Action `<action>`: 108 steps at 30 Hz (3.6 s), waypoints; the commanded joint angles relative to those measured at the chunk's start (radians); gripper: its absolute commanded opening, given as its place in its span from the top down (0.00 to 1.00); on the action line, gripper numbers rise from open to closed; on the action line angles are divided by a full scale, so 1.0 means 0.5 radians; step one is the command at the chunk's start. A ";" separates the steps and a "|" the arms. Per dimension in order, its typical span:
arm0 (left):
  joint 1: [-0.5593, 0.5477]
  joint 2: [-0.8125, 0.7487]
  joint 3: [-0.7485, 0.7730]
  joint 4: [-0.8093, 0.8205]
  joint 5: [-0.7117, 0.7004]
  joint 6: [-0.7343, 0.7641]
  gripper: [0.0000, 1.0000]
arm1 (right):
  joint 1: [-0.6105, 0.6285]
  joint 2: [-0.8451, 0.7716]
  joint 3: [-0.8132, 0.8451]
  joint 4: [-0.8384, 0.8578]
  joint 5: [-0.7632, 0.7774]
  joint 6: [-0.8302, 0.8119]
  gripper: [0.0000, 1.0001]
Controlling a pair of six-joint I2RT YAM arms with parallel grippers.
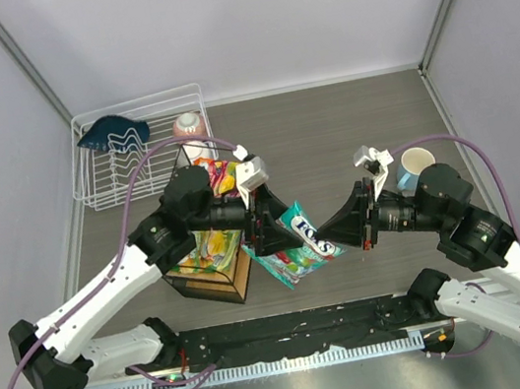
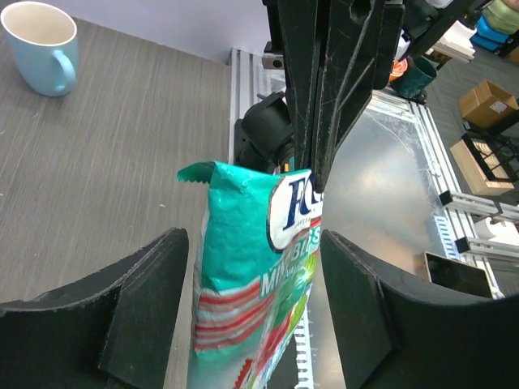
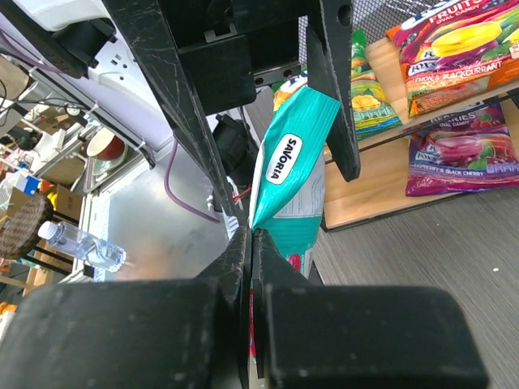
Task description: Place and organize the candy bags onto the shelf
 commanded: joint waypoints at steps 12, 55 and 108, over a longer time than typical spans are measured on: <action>-0.084 0.096 0.198 0.103 0.014 0.030 0.52 | -0.001 -0.040 -0.015 0.197 -0.040 0.072 0.99; -0.087 -0.250 -0.290 1.544 -1.888 -0.933 1.00 | -0.001 -0.681 -1.141 1.446 1.157 0.603 0.17; -0.090 0.090 -0.492 2.446 -1.799 -1.304 0.98 | 0.051 0.221 -1.033 2.686 1.338 1.008 0.99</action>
